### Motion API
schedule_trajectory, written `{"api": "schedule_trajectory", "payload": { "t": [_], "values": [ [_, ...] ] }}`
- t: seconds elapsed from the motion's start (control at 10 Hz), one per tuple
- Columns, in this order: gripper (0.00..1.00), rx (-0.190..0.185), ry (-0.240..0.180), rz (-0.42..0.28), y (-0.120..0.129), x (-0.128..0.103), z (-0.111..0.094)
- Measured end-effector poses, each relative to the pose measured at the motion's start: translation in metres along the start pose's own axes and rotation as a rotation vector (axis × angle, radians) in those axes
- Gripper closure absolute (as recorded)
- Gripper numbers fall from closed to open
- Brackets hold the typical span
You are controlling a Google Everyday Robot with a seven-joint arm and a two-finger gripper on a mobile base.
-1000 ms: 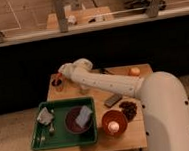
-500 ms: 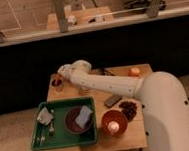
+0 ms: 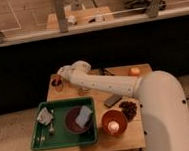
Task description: Place pepper in metal cup
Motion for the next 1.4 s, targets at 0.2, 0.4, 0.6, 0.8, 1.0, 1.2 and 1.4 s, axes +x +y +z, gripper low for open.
{"api": "schedule_trajectory", "payload": {
  "t": [0.2, 0.4, 0.6, 0.8, 1.0, 1.2, 1.4],
  "values": [
    [0.69, -0.006, -0.019, -0.015, 0.0014, -0.0032, 0.0009],
    [0.49, -0.014, -0.037, -0.029, 0.0021, -0.0067, 0.0019],
    [0.29, -0.018, -0.049, -0.036, 0.0022, -0.009, 0.0027],
    [0.2, -0.019, -0.054, -0.037, 0.0015, -0.0096, 0.0031],
    [0.2, -0.015, -0.056, -0.022, -0.0001, -0.0087, 0.0031],
    [0.2, -0.012, -0.057, -0.013, -0.001, -0.0088, 0.0033],
    [0.2, -0.012, -0.057, -0.011, -0.0012, -0.009, 0.0034]
  ]
}}
